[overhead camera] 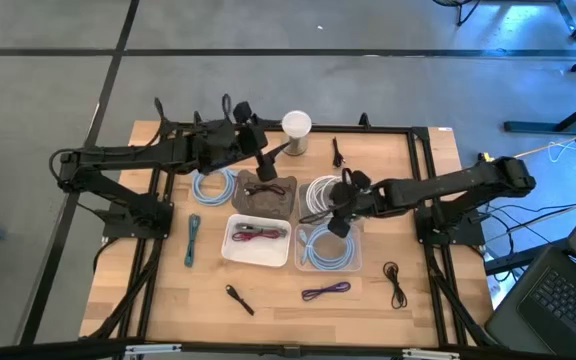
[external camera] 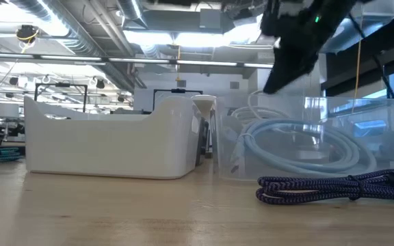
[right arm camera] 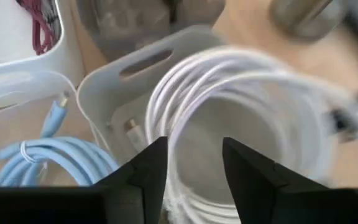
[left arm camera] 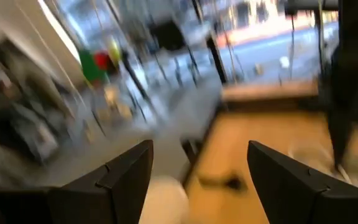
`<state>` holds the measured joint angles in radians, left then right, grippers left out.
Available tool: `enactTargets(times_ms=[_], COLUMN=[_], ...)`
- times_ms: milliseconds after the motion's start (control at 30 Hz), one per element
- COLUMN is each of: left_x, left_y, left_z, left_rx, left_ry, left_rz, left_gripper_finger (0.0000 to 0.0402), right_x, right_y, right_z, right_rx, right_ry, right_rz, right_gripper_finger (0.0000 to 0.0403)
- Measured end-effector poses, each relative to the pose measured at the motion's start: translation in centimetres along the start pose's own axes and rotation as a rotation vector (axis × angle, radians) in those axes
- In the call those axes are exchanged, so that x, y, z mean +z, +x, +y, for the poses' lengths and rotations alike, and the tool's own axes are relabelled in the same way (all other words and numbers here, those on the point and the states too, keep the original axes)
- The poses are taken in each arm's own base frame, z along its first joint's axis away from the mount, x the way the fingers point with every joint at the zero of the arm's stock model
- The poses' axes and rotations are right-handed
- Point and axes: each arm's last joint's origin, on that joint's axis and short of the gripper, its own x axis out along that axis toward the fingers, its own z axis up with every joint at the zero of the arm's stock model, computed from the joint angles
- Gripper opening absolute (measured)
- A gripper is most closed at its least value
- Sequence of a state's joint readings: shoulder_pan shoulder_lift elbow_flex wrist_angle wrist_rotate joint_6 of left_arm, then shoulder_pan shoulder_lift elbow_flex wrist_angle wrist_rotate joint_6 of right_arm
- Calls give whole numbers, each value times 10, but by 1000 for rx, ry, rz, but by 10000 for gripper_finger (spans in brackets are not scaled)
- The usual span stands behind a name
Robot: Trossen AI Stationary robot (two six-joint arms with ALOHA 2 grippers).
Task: Pick & Place USB Port
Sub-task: Put the top black charger cable into the black bin
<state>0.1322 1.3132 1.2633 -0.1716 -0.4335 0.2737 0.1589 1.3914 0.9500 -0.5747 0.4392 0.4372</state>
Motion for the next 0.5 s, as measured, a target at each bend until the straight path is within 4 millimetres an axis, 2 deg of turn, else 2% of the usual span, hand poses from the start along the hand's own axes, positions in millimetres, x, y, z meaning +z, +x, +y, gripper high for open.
enactTargets(times_ms=[133, 233, 367, 500], left_x=[-21, -37, -51, -54], left_y=[-2, -1, -4, -11], left_z=[-5, -11, -20, -31], left_rx=[-56, -83, -97, -95], left_ry=[-72, -110, -140, -108], left_rz=[206, 357, 498, 549], left_gripper_finger=[253, 253, 253, 253], right_x=[4, -1, -18, -38], right_y=[-34, -55, -81, -103], right_z=[1, -5, -19, -35], right_rx=[-76, -97, -103, -174], right_ry=[-28, -12, 78, 208], right_rz=[-109, -125, -68, -39], right_gripper_finger=[159, 159, 160, 160])
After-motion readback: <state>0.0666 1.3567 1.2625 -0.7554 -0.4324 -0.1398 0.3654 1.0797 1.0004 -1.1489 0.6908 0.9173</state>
